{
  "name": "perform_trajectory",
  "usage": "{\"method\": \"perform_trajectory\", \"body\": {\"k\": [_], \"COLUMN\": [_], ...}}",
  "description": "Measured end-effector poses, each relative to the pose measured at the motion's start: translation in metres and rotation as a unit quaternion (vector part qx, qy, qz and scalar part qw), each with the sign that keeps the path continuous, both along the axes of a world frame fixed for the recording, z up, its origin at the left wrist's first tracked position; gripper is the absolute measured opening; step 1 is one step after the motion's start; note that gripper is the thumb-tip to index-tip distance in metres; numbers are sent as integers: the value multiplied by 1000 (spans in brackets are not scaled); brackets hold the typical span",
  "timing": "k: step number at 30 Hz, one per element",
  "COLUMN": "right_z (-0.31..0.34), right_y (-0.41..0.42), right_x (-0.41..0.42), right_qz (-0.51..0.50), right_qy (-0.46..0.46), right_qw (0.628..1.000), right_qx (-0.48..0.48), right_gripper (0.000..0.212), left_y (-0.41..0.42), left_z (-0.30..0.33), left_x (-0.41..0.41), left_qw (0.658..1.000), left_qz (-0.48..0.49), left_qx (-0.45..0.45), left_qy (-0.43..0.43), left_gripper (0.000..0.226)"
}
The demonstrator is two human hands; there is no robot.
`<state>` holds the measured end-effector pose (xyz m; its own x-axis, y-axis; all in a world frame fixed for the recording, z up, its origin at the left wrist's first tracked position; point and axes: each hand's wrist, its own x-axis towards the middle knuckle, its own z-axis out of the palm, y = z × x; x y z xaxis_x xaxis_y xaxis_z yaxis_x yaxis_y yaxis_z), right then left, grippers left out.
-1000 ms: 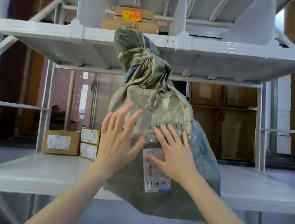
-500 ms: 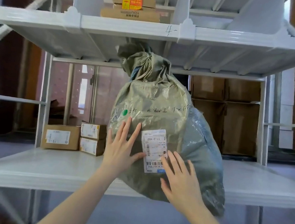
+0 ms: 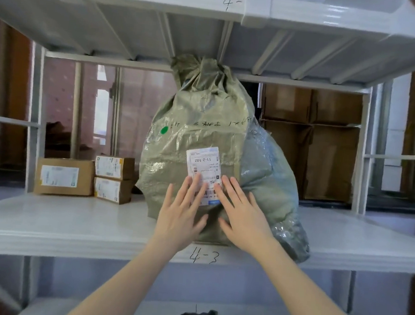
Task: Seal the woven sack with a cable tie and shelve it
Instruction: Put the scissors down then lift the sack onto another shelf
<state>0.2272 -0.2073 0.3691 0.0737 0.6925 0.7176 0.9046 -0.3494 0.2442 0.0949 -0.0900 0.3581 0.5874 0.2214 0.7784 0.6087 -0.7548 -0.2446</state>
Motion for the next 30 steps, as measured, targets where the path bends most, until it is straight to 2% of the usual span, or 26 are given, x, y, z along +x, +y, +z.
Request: {"method": "perform_trajectory", "body": {"k": [7, 13, 19, 30], "right_z": [15, 24, 35, 25], "right_y": [22, 30, 32, 2], "right_x": [6, 11, 16, -1], "right_qz": [-28, -55, -87, -23], "right_qy": [51, 80, 89, 78], "right_qw": [992, 985, 977, 993], "right_qx": [-110, -143, -175, -87], "right_gripper": [73, 74, 75, 68], "left_y": [14, 24, 33, 20], "left_z": [10, 9, 3, 23], "left_x": [21, 28, 23, -3], "left_qw": [994, 984, 992, 994], "left_qz": [54, 92, 50, 52], "left_qx": [-52, -56, -61, -31], "left_qy": [79, 141, 95, 86], "left_gripper": [73, 72, 76, 74]}}
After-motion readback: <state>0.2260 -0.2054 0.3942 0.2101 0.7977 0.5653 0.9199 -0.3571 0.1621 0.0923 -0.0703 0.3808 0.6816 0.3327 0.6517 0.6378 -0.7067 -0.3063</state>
